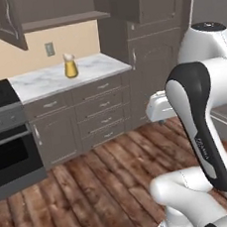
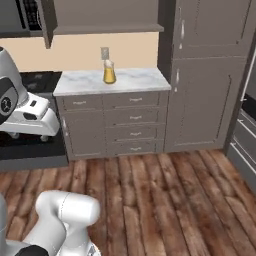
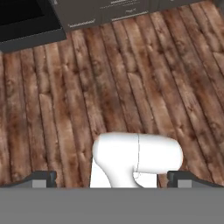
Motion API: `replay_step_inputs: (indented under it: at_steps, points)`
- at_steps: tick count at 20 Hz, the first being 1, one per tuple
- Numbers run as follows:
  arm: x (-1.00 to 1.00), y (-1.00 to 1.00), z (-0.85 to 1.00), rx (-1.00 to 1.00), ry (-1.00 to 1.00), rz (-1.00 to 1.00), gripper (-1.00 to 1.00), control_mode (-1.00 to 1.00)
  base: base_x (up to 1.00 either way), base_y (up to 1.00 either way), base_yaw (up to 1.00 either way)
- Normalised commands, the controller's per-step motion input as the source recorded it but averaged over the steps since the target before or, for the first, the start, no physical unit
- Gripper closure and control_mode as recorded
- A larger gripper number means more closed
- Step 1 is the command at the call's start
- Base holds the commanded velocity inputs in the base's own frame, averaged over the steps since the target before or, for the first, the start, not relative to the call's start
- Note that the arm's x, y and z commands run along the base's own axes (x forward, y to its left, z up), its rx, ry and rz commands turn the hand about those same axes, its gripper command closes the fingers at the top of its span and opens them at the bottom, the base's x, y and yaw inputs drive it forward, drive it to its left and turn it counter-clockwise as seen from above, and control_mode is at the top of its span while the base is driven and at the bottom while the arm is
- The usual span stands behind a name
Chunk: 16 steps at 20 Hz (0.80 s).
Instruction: There is a tray on the dining counter. Grab the cup, mug, and pitcher and place them on the tray. The pitcher may be placed next to the tray if it cannot fit the tray.
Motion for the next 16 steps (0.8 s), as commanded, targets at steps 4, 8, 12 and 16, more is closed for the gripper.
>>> replay_step_inputs:
  at_steps: [4, 8, 12, 16]
  points:
    - [0.0, 0.0, 0.0, 0.0, 0.0, 0.0, -1.0, 1.0, 1.0, -0.32, 0.27]
    - [0.0, 0.0, 0.0, 0.0, 0.0, 0.0, -1.0, 1.0, 1.0, -0.39, 0.26]
    - [0.0, 0.0, 0.0, 0.0, 0.0, 0.0, -1.0, 1.0, 1.0, -0.46, 0.25]
    - [0.0, 0.0, 0.0, 0.0, 0.0, 0.0, -1.0, 1.0, 1.0, -0.42, 0.25]
